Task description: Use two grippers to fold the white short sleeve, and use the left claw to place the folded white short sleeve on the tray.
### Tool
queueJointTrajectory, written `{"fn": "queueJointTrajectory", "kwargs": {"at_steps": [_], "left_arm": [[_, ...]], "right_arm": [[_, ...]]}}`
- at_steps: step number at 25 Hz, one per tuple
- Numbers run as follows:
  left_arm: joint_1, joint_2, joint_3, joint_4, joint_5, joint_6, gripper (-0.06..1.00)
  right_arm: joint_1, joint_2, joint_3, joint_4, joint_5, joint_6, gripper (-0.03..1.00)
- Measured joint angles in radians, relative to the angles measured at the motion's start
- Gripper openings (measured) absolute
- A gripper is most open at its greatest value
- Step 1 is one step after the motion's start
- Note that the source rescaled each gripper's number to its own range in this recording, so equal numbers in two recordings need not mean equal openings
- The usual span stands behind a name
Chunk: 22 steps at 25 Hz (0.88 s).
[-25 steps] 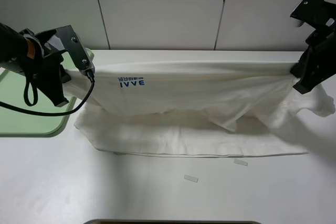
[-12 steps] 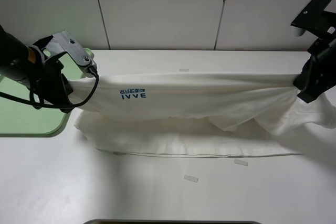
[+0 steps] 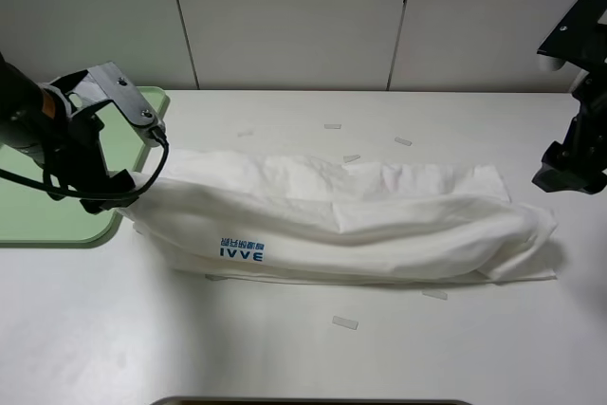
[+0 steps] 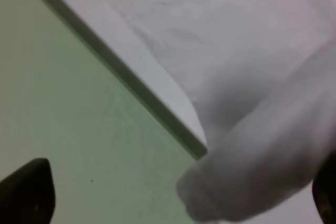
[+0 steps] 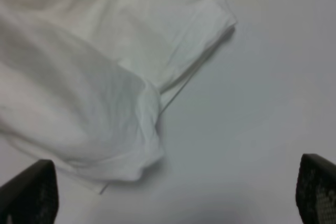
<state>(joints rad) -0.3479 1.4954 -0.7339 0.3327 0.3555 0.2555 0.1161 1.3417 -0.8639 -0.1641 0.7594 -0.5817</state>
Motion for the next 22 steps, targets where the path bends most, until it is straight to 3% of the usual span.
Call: {"fn": "queueJointTrajectory", "kwargs": {"at_steps": [16,22], "left_arm": [[0.0,-0.034,-0.032,0.002,0.013,0.0,1.0],[0.0,-0.129,-0.128,0.001,0.05,-0.034,1.0]], "right_arm": [[0.0,-0.089,-0.003,0.0,-0.016,0.002,1.0],[0.0,-0.192,-0.003,0.002,-0.018,0.1,1.0]]}}
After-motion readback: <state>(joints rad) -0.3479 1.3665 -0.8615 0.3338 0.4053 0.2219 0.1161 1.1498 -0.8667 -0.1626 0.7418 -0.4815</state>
